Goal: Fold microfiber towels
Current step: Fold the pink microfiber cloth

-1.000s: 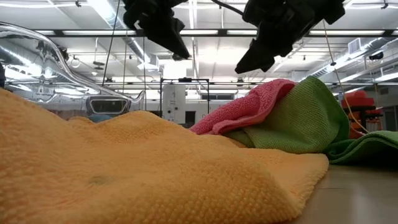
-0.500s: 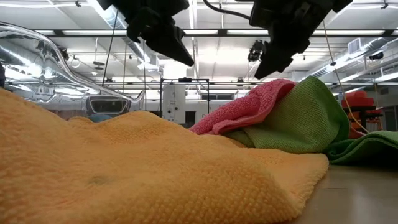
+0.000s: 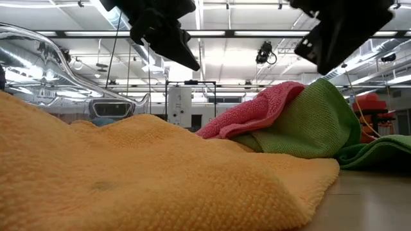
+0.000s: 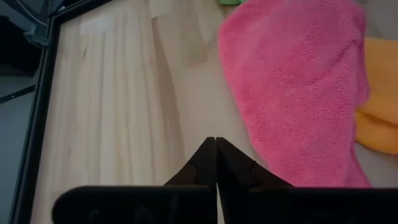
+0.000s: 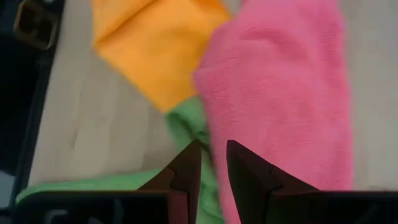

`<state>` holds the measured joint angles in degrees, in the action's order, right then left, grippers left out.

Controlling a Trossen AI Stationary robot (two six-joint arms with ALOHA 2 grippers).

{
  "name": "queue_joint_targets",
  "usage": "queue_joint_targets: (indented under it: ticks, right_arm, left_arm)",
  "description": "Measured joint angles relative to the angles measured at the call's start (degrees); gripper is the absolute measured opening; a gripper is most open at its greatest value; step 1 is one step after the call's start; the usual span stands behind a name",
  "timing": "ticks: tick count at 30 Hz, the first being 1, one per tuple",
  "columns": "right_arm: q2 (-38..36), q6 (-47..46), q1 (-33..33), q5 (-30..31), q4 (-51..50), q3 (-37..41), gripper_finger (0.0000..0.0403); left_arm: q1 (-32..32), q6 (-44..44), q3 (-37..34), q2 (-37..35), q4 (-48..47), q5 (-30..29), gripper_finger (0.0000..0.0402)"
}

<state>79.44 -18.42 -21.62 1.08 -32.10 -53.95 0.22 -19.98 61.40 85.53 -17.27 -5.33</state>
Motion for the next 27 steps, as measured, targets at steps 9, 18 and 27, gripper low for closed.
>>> queue_joint_targets:
  ticks: [9, 18, 27]
  right_arm:
    - [1.1, 2.9, -2.5, 10.7, 10.8, 0.1, 0.0101]
    - [10.8, 8.2, -1.7, 10.9, 15.1, -2.4, 0.0173]
    - [21.4, 14.0, -0.7, 12.1, 5.0, -15.4, 0.018]
  left_arm:
    - [-0.4, 2.6, 0.0, 0.0, 1.1, 0.0, 0.0021]
    - [-0.3, 2.9, 0.0, -1.0, 0.8, -0.8, 0.0012]
    - [-0.2, 3.4, 0.2, -3.9, -0.9, -4.0, 0.0032]
